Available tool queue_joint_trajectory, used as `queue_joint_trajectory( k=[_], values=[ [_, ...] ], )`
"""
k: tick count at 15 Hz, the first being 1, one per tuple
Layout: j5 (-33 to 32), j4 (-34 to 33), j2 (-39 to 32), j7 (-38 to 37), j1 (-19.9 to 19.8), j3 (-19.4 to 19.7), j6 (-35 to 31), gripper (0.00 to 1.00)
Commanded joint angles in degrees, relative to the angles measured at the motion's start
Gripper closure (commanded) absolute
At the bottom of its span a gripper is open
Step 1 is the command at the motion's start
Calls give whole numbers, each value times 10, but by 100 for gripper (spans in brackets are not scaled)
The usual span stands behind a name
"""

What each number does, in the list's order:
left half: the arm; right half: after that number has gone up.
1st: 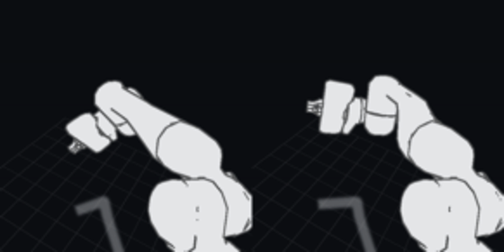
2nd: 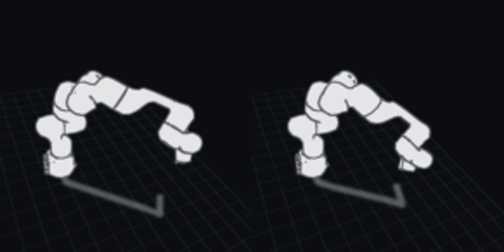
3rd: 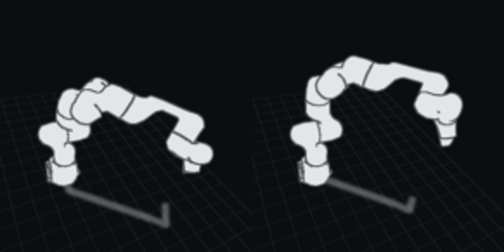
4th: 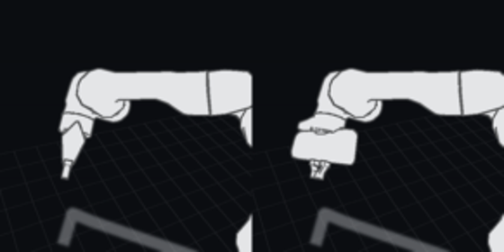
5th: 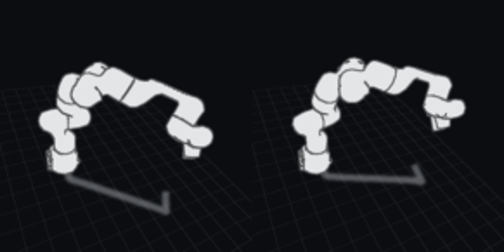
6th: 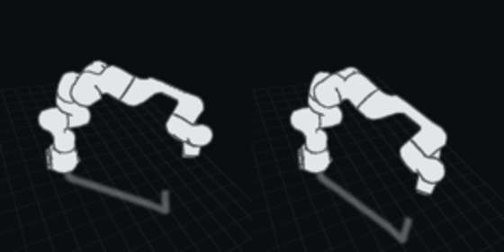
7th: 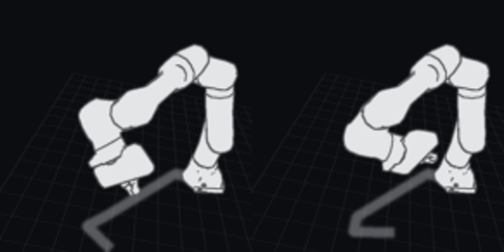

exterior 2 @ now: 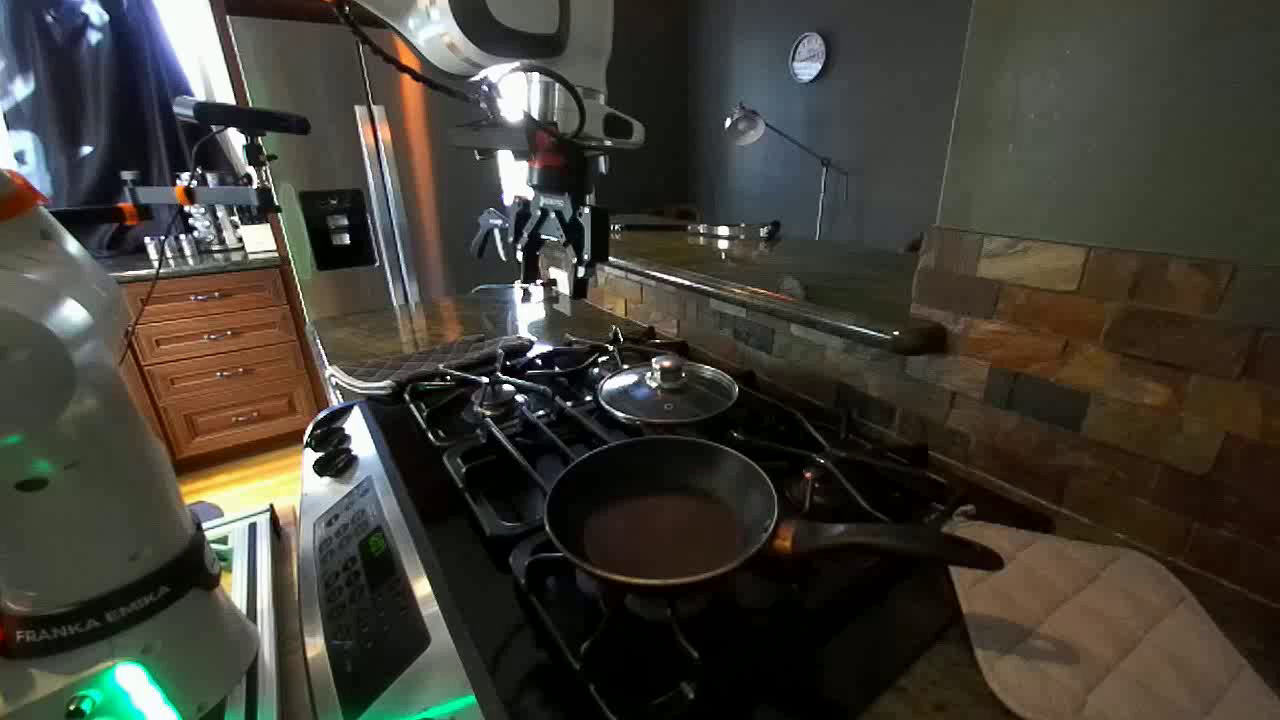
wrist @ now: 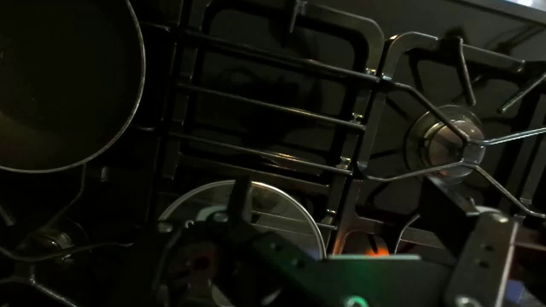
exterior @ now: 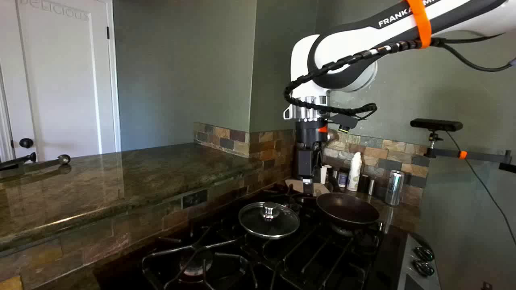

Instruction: Slide the pan to the bottom left stove plate and put the glass lid on the pan

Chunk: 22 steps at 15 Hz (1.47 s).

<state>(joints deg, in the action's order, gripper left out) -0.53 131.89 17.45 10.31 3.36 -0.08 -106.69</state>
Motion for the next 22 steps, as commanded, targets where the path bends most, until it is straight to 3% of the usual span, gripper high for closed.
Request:
queue_joint_trajectory(
  k=[1, 9, 18, 22],
  values=[
    [0, -1, 0, 0, -2, -2, 1, 0],
    [0, -1, -4, -12, -7, 0, -5, 0],
    [-16, 37, 9, -131, -111, 67, -119, 0],
    [-36, 38, 7, -187, -164, 97, -128, 0]
  ],
)
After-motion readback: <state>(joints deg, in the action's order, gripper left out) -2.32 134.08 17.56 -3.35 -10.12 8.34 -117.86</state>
